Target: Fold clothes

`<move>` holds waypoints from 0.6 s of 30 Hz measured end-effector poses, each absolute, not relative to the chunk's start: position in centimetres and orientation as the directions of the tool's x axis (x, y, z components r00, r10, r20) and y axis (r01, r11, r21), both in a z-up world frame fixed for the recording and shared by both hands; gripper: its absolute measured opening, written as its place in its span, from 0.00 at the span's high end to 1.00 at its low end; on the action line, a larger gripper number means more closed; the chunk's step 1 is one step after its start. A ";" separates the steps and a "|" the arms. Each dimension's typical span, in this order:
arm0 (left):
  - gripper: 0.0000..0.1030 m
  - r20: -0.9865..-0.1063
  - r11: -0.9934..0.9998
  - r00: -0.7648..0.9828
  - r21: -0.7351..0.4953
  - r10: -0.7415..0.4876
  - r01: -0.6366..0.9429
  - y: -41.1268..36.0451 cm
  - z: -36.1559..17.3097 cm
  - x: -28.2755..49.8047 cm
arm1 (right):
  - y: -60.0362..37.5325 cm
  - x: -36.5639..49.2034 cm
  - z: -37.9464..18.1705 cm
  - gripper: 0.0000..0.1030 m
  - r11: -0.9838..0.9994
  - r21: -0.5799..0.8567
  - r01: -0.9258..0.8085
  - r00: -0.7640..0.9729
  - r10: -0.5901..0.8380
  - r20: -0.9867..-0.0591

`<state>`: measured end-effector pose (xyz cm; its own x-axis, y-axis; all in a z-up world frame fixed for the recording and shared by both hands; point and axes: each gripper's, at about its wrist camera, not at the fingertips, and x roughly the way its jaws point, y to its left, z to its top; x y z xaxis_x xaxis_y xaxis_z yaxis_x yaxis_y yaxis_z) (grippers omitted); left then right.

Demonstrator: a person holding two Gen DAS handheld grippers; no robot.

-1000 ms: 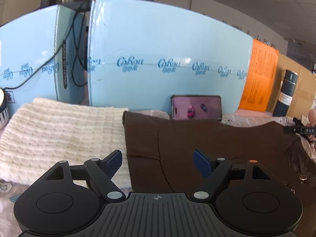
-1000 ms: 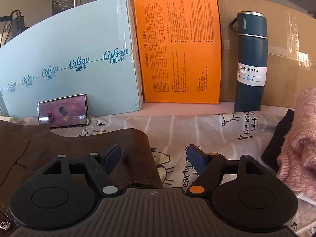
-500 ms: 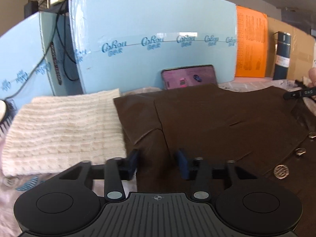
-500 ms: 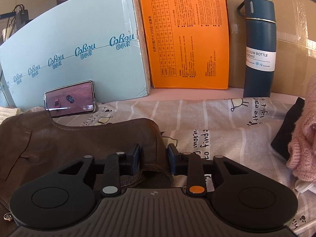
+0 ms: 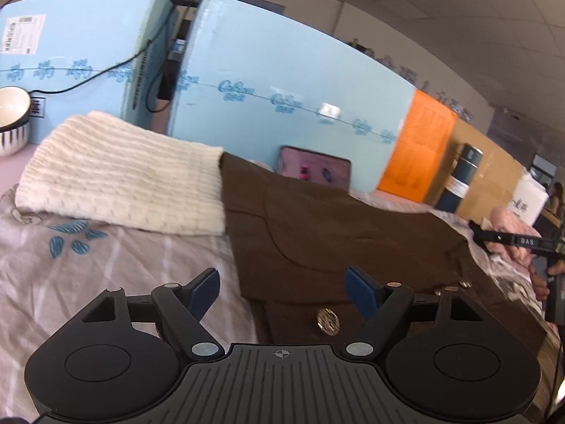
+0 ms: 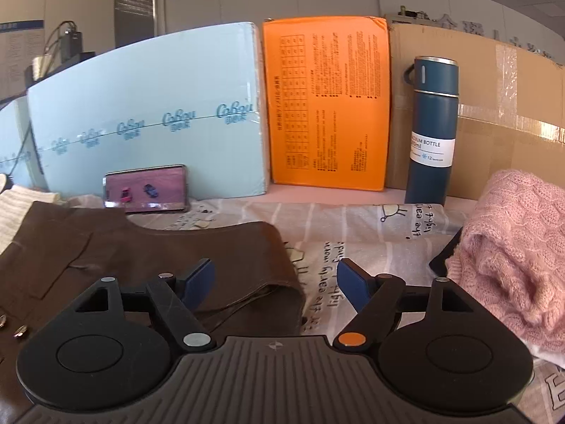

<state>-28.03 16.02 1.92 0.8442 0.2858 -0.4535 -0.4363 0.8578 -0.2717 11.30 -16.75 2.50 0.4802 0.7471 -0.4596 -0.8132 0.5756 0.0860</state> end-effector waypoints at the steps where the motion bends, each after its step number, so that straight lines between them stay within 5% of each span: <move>1: 0.21 -0.468 0.877 0.845 -0.253 0.258 -0.408 15.2 1.8 -27.9 | -17.3 10.5 2.5 0.25 0.560 0.089 -0.823 0.465 0.757 -0.459; 6: 0.20 -0.463 0.928 0.841 -0.094 0.279 -0.360 11.9 2.3 -28.4 | -20.1 6.8 1.9 0.21 0.532 0.066 -0.844 0.448 0.769 -0.456; 13: 0.08 -0.395 0.987 0.905 0.029 0.157 -0.158 7.8 4.0 -30.7 | -26.0 3.0 1.6 0.03 0.465 0.006 -0.885 0.425 0.814 -0.396; 18: 0.04 -0.421 0.992 0.906 0.127 0.045 0.010 4.7 4.0 -32.0 | -28.5 -1.2 1.2 0.00 0.277 -0.149 -0.949 0.315 0.844 -0.434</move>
